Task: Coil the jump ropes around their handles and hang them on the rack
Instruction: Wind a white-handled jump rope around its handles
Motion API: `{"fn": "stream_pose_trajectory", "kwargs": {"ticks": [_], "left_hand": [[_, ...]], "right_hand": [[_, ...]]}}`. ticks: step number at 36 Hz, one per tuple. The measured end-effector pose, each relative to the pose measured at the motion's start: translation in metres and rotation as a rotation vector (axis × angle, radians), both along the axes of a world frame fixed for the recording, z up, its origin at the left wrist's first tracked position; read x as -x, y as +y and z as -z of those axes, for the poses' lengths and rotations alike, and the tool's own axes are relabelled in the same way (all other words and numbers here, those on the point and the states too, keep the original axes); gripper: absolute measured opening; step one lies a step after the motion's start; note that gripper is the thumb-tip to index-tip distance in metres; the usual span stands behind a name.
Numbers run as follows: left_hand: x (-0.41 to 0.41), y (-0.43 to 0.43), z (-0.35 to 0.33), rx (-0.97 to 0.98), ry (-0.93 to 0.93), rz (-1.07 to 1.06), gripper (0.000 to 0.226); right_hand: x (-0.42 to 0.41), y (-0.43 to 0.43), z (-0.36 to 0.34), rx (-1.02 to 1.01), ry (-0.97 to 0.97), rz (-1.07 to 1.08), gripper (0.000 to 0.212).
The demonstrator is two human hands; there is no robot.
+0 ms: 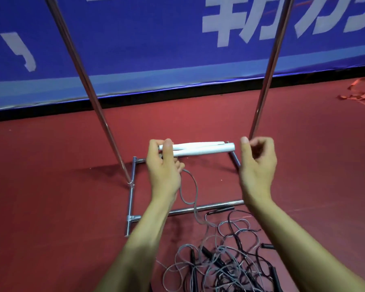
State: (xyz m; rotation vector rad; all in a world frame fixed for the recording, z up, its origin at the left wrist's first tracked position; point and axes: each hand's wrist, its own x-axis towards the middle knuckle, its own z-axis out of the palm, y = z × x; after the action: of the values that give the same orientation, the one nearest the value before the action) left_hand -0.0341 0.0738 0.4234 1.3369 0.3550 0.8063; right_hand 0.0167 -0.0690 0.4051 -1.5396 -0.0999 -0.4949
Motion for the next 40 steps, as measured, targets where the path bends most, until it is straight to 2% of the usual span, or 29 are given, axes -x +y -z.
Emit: {"fn": "stream_pose_trajectory", "kwargs": {"ticks": [2,4,7,9,11,13,15,18,21,24,26,30,35,38,40], "left_hand": [[-0.008,-0.003,0.004,0.026,0.006,-0.001,0.025],[-0.015,-0.006,0.006,0.093,-0.003,0.012,0.024],[-0.021,-0.012,0.009,0.160,-0.014,0.038,0.023],[-0.022,-0.016,0.010,0.175,-0.021,0.074,0.020],[-0.023,-0.020,0.012,0.159,-0.022,0.095,0.019],[-0.024,-0.021,0.016,0.074,-0.003,0.098,0.021],[-0.024,-0.020,0.021,-0.002,0.014,0.118,0.021],[-0.023,-0.012,0.027,-0.051,0.030,0.131,0.021],[-0.022,-0.001,0.034,-0.133,0.042,0.092,0.019],[-0.019,0.008,0.041,-0.343,0.104,0.068,0.013],[-0.016,0.011,0.044,-0.498,0.173,0.049,0.012],[-0.012,0.014,0.048,-0.606,0.242,0.076,0.010],[-0.009,0.018,0.048,-0.783,0.295,0.175,0.012],[-0.007,0.014,0.041,-0.821,0.311,0.282,0.012],[-0.006,0.012,0.034,-0.803,0.289,0.366,0.012]], "right_hand": [[0.010,0.012,0.025,-0.143,0.180,-0.163,0.021],[0.019,0.025,0.042,-0.101,0.249,-0.324,0.032],[0.023,0.038,0.048,-0.003,0.246,-0.481,0.068],[0.020,0.041,0.048,0.056,0.261,-0.548,0.076],[0.017,0.041,0.048,0.122,0.280,-0.641,0.075],[0.015,0.040,0.050,0.203,0.258,-0.723,0.063],[0.015,0.037,0.052,0.188,0.255,-0.763,0.049],[0.015,0.032,0.050,0.192,0.311,-0.745,0.046],[0.011,0.025,0.043,0.432,0.221,-0.681,0.035],[0.007,0.017,0.031,0.715,0.083,-0.639,0.030],[0.004,0.012,0.025,0.820,0.019,-0.613,0.028],[-0.003,0.004,0.017,0.852,-0.064,-0.587,0.026],[-0.008,0.000,0.009,0.894,-0.286,-0.553,0.035],[-0.018,-0.007,0.001,0.861,-0.413,-0.584,0.035],[-0.026,-0.012,-0.003,0.815,-0.397,-0.606,0.032]]}}
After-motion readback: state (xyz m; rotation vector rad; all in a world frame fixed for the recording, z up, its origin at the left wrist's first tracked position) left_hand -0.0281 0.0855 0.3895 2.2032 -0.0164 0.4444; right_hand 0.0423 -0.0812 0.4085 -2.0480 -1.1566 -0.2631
